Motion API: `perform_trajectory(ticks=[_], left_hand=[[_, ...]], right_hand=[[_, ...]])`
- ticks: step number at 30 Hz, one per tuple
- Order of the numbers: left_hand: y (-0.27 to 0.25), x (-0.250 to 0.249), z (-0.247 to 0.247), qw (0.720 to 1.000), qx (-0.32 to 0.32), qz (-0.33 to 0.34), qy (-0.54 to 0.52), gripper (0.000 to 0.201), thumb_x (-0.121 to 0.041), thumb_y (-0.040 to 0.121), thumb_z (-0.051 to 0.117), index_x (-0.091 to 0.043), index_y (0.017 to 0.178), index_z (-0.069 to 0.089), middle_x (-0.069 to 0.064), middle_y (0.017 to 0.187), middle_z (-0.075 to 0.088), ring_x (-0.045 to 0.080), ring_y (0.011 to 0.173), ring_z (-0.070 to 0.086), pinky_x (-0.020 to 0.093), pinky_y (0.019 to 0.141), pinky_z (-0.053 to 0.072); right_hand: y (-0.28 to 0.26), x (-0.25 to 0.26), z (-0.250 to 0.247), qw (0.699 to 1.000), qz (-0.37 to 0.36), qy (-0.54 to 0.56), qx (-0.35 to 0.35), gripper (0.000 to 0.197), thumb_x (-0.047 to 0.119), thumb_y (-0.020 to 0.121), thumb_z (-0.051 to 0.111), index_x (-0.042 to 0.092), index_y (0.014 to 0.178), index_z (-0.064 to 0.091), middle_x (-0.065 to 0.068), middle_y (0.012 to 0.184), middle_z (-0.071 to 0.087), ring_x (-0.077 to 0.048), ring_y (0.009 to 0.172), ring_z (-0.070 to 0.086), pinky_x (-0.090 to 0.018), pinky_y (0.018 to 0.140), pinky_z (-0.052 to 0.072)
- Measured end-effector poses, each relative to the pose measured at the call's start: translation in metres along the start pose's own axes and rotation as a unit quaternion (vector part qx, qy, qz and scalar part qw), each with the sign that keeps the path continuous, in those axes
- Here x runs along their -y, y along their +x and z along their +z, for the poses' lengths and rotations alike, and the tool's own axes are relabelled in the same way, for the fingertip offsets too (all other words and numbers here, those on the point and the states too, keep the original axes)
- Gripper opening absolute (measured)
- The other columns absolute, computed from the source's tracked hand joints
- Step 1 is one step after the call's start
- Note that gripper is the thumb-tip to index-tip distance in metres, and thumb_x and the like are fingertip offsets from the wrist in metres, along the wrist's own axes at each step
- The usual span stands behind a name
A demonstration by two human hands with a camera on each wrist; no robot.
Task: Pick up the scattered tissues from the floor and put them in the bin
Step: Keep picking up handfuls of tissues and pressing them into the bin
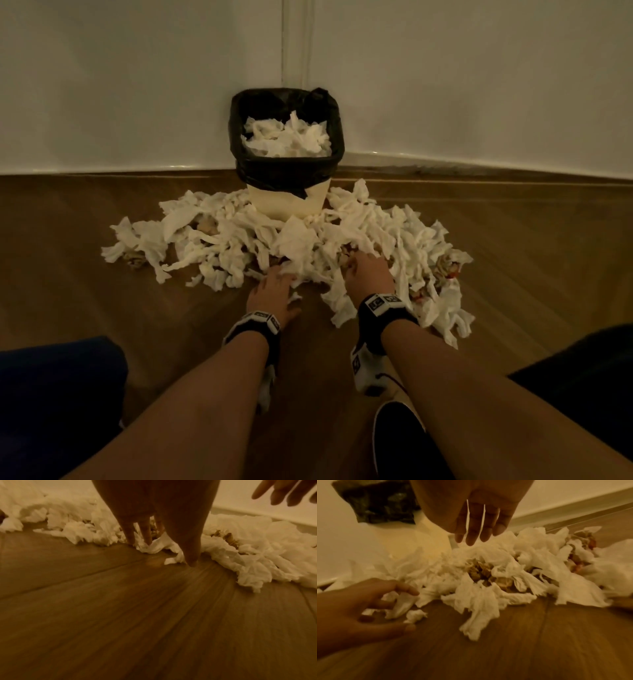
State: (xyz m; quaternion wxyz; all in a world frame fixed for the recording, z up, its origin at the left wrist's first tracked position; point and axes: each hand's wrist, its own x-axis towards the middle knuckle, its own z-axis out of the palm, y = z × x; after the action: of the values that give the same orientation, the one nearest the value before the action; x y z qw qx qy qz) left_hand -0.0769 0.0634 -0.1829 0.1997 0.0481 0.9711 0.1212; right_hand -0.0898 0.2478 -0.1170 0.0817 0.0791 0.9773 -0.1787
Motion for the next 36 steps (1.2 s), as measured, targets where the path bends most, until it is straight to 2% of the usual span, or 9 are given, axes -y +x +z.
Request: perform_trajectory(ticks=[5, 9, 16, 18, 22, 26, 30, 32, 36], left_hand=[[0.000, -0.010, 0.014, 0.999, -0.027, -0.018, -0.037, 0.048, -0.031, 0.089, 0.059, -0.024, 0.133, 0.041, 0.004, 0.144, 0.027, 0.030, 0.129, 0.034, 0.041, 0.099, 0.042], [0.001, -0.016, 0.015, 0.993, -0.044, -0.027, -0.103, 0.025, -0.012, 0.093, 0.051, -0.016, 0.118, 0.053, 0.009, 0.128, 0.043, 0.030, 0.112, 0.049, 0.040, 0.090, 0.046], [0.002, -0.011, 0.015, 0.973, -0.074, -0.106, -0.190, 0.062, -0.016, 0.090, 0.055, -0.023, 0.144, 0.025, 0.013, 0.127, 0.054, 0.032, 0.117, 0.052, 0.044, 0.100, 0.035], [0.002, -0.007, 0.018, 0.974, -0.103, -0.104, -0.174, 0.055, -0.014, 0.089, 0.053, -0.020, 0.141, 0.036, 0.014, 0.128, 0.051, 0.033, 0.117, 0.050, 0.041, 0.099, 0.035], [-0.001, 0.001, 0.023, 0.951, -0.165, -0.094, -0.242, 0.033, -0.002, 0.088, 0.051, -0.009, 0.118, 0.063, 0.015, 0.117, 0.048, 0.032, 0.096, 0.054, 0.027, 0.077, 0.038], [0.002, 0.004, 0.015, 0.918, -0.192, -0.166, -0.305, 0.027, -0.002, 0.087, 0.056, -0.010, 0.110, 0.067, 0.013, 0.127, 0.047, 0.030, 0.103, 0.055, 0.028, 0.084, 0.042], [0.004, 0.006, 0.003, 0.880, -0.191, -0.256, -0.352, 0.025, -0.010, 0.091, 0.054, -0.016, 0.113, 0.065, 0.014, 0.110, 0.064, 0.031, 0.101, 0.059, 0.034, 0.083, 0.048], [0.005, 0.007, 0.000, 0.858, -0.191, -0.270, -0.393, 0.024, -0.012, 0.093, 0.051, -0.019, 0.110, 0.066, 0.012, 0.111, 0.065, 0.030, 0.101, 0.059, 0.030, 0.082, 0.047], [0.000, 0.004, 0.002, 0.762, -0.130, -0.297, -0.561, 0.030, -0.003, 0.091, 0.051, -0.022, 0.104, 0.071, 0.005, 0.122, 0.062, 0.026, 0.106, 0.057, 0.027, 0.086, 0.047]], right_hand=[[-0.014, -0.018, 0.020, 0.998, -0.007, -0.028, 0.049, 0.034, 0.021, 0.093, 0.043, 0.015, 0.127, 0.050, -0.009, 0.134, 0.044, -0.032, 0.130, 0.033, -0.041, 0.106, 0.034], [-0.020, -0.020, 0.035, 0.995, -0.046, -0.058, 0.073, 0.042, 0.028, 0.091, 0.049, 0.021, 0.132, 0.045, -0.007, 0.138, 0.037, -0.034, 0.127, 0.033, -0.043, 0.102, 0.038], [-0.026, -0.019, 0.062, 0.970, -0.086, -0.133, 0.185, 0.070, 0.030, 0.087, 0.061, 0.040, 0.144, 0.021, 0.002, 0.155, 0.008, -0.043, 0.138, 0.013, -0.053, 0.096, 0.044], [-0.030, -0.020, 0.067, 0.966, -0.085, -0.122, 0.210, 0.062, 0.022, 0.090, 0.057, 0.036, 0.142, 0.028, 0.003, 0.155, 0.005, -0.041, 0.137, 0.015, -0.053, 0.096, 0.044], [-0.036, -0.020, 0.069, 0.963, -0.103, -0.108, 0.225, 0.043, 0.020, 0.093, 0.053, 0.015, 0.135, 0.044, -0.007, 0.147, 0.023, -0.037, 0.125, 0.032, -0.043, 0.101, 0.039], [-0.026, -0.014, 0.061, 0.959, -0.025, -0.061, 0.276, 0.045, 0.031, 0.094, 0.053, 0.000, 0.126, 0.051, -0.012, 0.136, 0.039, -0.033, 0.122, 0.042, -0.036, 0.099, 0.039], [-0.022, -0.022, 0.052, 0.961, 0.096, 0.070, 0.250, 0.043, 0.037, 0.091, 0.057, 0.002, 0.116, 0.061, -0.016, 0.112, 0.060, -0.030, 0.107, 0.056, -0.035, 0.087, 0.045], [-0.023, -0.029, 0.049, 0.939, 0.166, 0.203, 0.223, 0.031, 0.036, 0.087, 0.062, 0.009, 0.102, 0.066, -0.009, 0.092, 0.061, -0.025, 0.090, 0.058, -0.033, 0.077, 0.048], [-0.028, -0.035, 0.042, 0.802, 0.283, 0.472, 0.230, 0.028, 0.028, 0.089, 0.062, 0.006, 0.108, 0.064, -0.005, 0.087, 0.065, -0.016, 0.070, 0.060, -0.021, 0.056, 0.052]])
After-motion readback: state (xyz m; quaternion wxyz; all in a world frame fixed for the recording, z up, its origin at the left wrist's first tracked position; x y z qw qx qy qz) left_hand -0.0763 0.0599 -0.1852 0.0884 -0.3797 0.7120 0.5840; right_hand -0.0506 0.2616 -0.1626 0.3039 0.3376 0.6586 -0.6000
